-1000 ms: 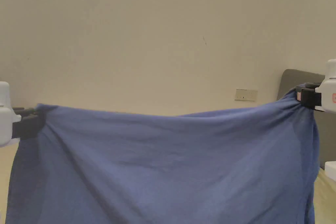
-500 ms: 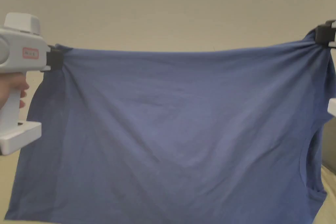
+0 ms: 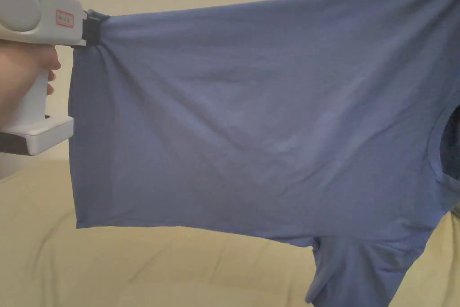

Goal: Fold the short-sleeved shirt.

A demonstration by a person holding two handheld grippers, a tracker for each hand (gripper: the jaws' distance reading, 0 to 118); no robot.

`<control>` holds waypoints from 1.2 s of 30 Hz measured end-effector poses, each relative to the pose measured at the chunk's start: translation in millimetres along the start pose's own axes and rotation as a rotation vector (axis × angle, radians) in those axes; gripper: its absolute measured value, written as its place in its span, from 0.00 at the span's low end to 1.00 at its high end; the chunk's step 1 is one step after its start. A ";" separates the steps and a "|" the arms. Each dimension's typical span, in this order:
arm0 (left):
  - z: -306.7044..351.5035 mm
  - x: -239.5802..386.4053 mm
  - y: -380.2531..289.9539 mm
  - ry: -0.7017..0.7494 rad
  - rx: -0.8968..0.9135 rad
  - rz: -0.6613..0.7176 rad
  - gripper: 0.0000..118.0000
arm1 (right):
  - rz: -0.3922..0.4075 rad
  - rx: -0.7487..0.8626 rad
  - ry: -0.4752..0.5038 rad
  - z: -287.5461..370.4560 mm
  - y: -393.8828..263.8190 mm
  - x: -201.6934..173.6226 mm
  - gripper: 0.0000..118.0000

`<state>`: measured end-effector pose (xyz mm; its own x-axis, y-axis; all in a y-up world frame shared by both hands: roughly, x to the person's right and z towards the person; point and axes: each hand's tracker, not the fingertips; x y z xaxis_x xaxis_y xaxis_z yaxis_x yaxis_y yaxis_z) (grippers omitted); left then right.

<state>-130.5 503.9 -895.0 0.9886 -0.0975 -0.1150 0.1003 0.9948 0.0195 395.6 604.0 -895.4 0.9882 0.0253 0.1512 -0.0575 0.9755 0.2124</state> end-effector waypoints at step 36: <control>293.9 -27.2 -391.6 -0.226 -0.658 0.004 0.05 | 0.105 -0.611 0.279 427.6 -362.6 72.8 0.06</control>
<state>-163.6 107.9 -607.6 0.9951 -0.0267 0.0949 0.0782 0.7999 -0.5950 427.6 158.6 -548.6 0.9862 0.1018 -0.1309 -0.1453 0.9109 -0.3862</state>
